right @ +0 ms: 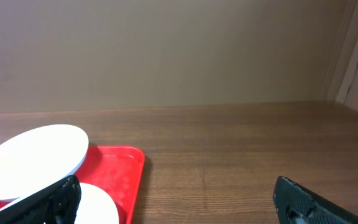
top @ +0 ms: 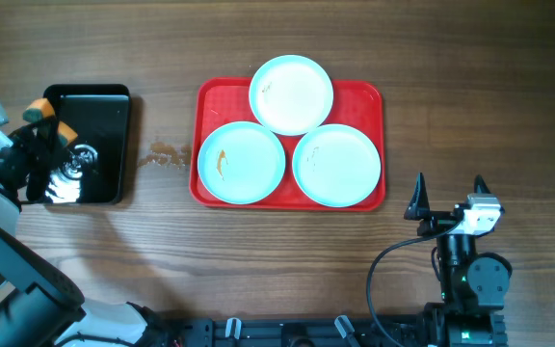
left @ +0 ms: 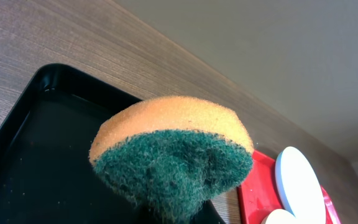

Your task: Clean dirty plates on tray and stack at the side

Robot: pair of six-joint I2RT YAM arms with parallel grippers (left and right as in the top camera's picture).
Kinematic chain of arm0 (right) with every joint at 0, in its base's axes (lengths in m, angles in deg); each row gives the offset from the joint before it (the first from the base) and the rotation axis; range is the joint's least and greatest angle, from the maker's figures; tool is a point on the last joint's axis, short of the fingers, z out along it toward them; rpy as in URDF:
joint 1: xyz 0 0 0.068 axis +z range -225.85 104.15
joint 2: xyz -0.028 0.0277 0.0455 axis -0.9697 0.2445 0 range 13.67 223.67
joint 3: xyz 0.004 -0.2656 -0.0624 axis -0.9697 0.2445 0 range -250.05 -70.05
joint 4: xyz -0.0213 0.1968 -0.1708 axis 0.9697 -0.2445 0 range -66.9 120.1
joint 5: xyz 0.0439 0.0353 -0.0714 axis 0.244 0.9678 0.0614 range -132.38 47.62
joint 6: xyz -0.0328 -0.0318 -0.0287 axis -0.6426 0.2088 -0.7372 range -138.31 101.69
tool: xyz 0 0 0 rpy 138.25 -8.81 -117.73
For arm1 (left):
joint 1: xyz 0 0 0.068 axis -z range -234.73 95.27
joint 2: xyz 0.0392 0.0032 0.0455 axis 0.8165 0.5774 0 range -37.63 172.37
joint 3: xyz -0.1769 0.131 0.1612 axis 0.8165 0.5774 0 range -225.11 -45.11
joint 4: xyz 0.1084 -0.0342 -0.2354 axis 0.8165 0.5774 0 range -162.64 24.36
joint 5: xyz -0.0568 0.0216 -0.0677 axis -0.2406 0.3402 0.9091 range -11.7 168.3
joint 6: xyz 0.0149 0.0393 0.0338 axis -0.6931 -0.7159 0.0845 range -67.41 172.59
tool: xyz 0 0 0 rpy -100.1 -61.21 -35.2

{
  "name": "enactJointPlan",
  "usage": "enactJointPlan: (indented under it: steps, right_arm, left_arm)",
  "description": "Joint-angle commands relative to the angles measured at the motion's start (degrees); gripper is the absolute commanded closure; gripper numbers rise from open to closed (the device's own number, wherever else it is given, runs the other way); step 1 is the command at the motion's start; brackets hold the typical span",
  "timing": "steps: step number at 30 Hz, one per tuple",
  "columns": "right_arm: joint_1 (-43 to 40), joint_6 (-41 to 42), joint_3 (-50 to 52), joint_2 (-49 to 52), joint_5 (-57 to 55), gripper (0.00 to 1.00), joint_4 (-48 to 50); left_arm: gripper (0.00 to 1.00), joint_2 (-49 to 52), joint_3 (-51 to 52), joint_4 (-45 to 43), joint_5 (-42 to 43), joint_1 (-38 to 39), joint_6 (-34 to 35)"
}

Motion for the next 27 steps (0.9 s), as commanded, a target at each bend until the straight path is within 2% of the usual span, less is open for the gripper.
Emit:
enactJointPlan:
  steps: [1, 27]
  right_arm:
    - [-0.33, -0.96, 0.07, -0.15, -0.13, 0.0, 0.31]
    - [-0.33, -0.98, 0.07, -0.15, -0.13, 0.0, 0.31]
  left_arm:
    - [0.96, -0.92, -0.37, -0.17, 0.26, -0.15, -1.36]
    - [0.96, -0.92, -0.37, 0.37, 0.26, -0.15, -1.36]
